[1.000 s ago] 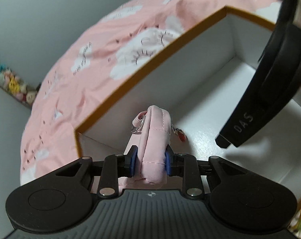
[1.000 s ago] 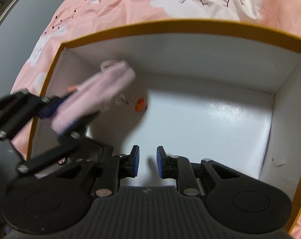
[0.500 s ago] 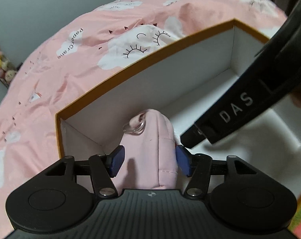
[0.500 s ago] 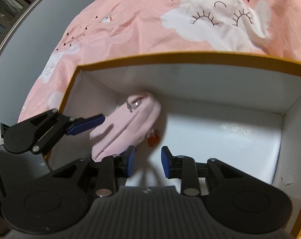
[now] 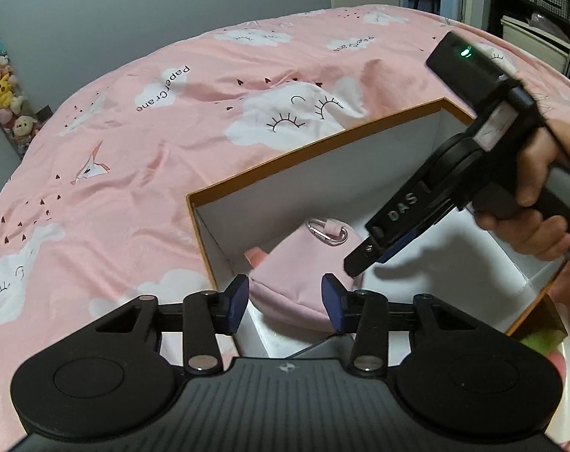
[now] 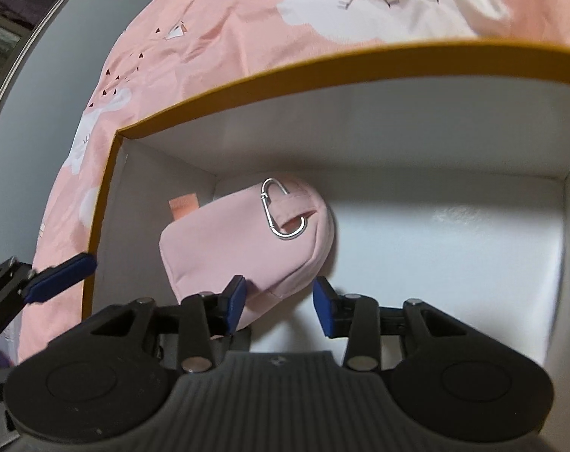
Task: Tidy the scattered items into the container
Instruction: 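Open the left tool, release the pouch in the box, and withdraw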
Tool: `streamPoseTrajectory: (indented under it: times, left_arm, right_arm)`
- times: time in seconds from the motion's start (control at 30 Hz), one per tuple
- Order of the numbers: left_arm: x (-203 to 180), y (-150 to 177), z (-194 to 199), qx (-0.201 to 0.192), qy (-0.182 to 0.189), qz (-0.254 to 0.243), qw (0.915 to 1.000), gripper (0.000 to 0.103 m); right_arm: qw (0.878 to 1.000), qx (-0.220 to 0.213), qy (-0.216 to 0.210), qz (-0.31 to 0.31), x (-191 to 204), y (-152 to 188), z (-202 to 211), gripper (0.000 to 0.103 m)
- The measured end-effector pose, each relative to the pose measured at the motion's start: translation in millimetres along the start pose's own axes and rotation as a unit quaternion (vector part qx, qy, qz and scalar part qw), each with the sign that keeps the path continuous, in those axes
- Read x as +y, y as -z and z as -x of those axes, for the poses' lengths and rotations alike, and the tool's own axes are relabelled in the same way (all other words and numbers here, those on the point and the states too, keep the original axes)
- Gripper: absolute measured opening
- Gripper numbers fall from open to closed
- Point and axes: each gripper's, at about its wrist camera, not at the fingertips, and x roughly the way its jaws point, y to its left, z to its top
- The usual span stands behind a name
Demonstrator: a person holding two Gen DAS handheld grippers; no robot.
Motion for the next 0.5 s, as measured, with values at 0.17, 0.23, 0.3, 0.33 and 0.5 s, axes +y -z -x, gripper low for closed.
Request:
streamPoseTrajectory:
  times: [0.17,0.23,0.3,0.33,0.5]
  left_arm:
    - [1,5,-3,0.005,-0.003,-0.003,1.0000,0.044]
    - [3,7,-4,0.007,-0.006,-0.001,1.0000,0.044]
    - [5,9,-6,0.011,-0.005,0.003,0.9999,0.042]
    - [5,10,-7,0.012,-0.004,0.004,0.9999,0.042]
    - [6,11,-8,0.009,-0.004,0.006,0.9999,0.042]
  right_arm:
    - [1.000,0.001,0.000,0.012,10,-3,-14,0.039]
    - [1.000,-0.008,0.013,0.024,15,-5,-16,0.039]
    - [1.000,-0.004,0.015,0.019,15,-8,-18,0.039]
    - [1.000,-0.002,0.014,0.019,15,-8,-19,0.038]
    - [0.999,-0.011,0.023,0.022,16,-9,-19,0.034]
